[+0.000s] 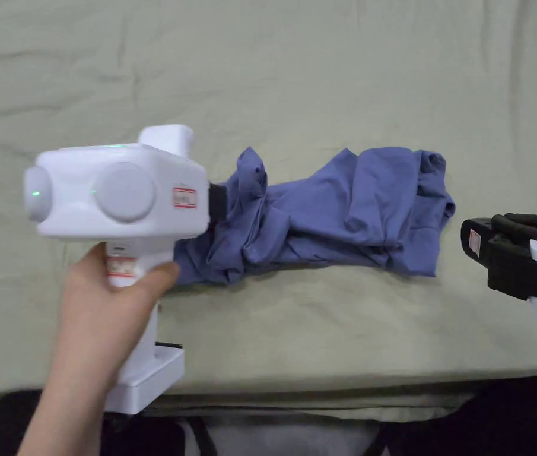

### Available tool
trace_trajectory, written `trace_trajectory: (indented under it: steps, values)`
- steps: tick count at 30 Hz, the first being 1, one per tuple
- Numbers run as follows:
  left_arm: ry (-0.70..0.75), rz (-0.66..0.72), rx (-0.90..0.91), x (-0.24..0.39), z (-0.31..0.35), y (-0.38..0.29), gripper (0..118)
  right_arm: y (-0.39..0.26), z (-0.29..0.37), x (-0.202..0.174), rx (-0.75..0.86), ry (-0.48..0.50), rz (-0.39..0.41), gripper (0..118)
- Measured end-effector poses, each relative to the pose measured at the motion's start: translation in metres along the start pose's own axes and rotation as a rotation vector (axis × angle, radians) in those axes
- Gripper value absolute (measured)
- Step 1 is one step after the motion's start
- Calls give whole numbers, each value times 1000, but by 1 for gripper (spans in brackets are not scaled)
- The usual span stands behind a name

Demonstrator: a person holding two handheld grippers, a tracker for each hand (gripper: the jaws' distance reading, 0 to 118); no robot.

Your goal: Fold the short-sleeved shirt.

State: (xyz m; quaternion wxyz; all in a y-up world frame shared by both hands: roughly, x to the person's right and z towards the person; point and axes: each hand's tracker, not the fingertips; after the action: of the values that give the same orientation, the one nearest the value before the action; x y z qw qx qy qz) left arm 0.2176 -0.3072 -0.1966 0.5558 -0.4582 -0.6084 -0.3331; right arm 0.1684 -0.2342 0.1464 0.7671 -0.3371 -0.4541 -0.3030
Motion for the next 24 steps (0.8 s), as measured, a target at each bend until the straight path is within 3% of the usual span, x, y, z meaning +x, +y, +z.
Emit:
trace_trajectory:
  steps: [4, 8, 9, 12, 13, 16, 21, 22, 24]
  values:
    - [197, -172, 8, 55, -4, 1, 0, -6, -10, 7, -32, -21, -23, 2]
    - [163, -271, 30, 93, 7, 6, 0, -9, -19, 8, -52, -7, -33, 2]
    - [119, -285, 38, 105, 12, 7, 0, -8, -20, 7, -51, -4, -32, 2]
    - [-198, -222, 54, 120, 22, 11, 0, -5, -15, 6, -33, 7, -33, 2]
    - [-207, -224, 76, 123, 33, 11, 0, -4, -12, 7, -25, 14, -38, 2]
    - [-20, -316, 147, 110, 69, 8, 0, -3, -3, 10, -7, 8, -43, 2]
    - [176, -203, 212, 10, 122, -3, 0, -4, 8, 11, -2, -28, -33, 2]
    - [220, -158, 249, -15, 122, -8, 10, -4, 9, 10, -1, -33, -34, 2]
    - [297, -65, 236, -65, 98, -12, 106, -3, 9, 7, -4, -35, -30, 2]
